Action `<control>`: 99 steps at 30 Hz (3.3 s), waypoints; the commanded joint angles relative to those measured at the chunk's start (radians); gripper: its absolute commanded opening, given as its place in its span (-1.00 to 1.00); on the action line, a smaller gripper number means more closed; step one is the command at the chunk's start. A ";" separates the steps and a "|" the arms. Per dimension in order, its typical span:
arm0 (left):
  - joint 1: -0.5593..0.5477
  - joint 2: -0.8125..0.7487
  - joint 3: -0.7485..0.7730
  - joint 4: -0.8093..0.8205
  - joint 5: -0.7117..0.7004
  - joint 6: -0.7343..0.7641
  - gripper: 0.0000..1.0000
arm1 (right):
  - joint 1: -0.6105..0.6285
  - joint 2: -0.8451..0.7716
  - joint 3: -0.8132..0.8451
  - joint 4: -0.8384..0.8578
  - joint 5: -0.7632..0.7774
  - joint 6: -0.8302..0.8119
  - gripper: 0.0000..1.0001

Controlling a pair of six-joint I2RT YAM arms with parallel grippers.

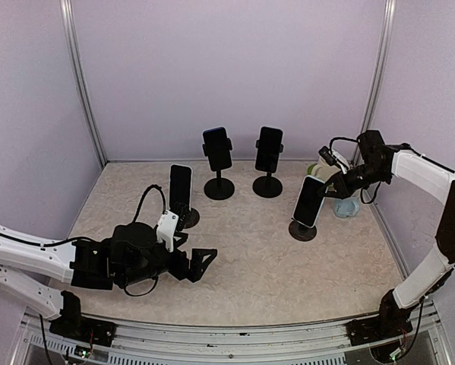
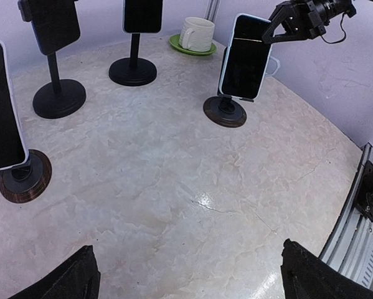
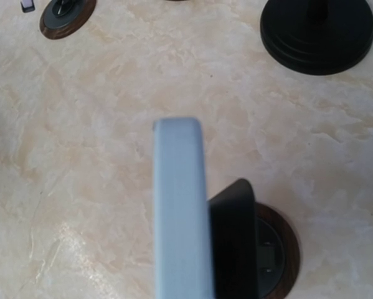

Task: Place the phone on the phone stand
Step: Place the phone on the phone stand, then reset both arms

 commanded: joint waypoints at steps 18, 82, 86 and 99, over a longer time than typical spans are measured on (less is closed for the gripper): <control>0.013 0.024 -0.020 0.043 0.022 0.007 0.97 | -0.011 0.015 0.012 0.045 0.017 0.029 -0.57; 0.650 -0.247 0.185 -0.236 -0.056 0.112 0.98 | -0.059 -0.373 -0.213 0.351 0.672 0.451 1.00; 0.755 -0.246 0.173 -0.227 -0.055 0.122 0.98 | -0.105 -0.407 -0.288 0.392 0.668 0.495 1.00; 0.903 -0.353 0.070 -0.208 -0.004 0.097 0.98 | -0.155 -0.639 -0.454 0.402 0.858 0.627 1.00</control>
